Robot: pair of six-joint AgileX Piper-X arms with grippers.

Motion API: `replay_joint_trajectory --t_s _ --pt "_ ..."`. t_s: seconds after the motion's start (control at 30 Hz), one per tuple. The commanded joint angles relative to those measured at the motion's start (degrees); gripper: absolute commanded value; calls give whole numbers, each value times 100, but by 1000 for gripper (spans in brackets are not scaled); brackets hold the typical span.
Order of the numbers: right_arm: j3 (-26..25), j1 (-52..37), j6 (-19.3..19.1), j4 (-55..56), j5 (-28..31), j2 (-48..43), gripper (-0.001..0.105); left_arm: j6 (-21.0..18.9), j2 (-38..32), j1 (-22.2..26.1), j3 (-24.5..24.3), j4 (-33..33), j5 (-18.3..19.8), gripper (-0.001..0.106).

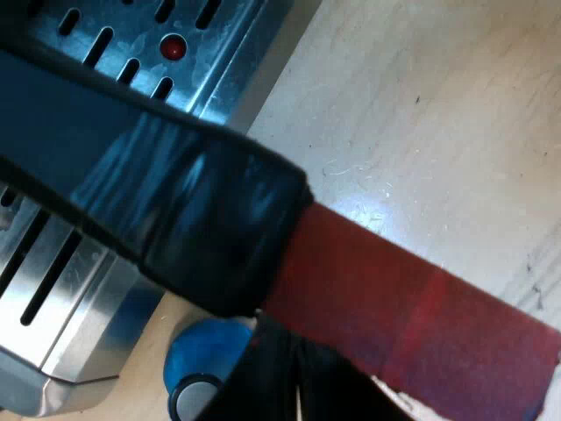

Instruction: Put the handle in the coffee machine

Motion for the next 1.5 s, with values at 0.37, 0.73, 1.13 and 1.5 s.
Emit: replay_joint_trajectory --t_s 0.37,0.73,1.13,1.5 --pt "0 -3 -21 3 30 -54 45 120 -83 -63 -258 -339 928 0" --pt "0 -3 -150 3 30 -54 45 296 -981 1049 0 376 779 0" --pt "0 -3 -103 3 30 -54 45 88 -2108 2095 194 565 774 0" --pt "0 -3 -103 3 30 -54 45 89 -2331 2848 194 909 768 66"
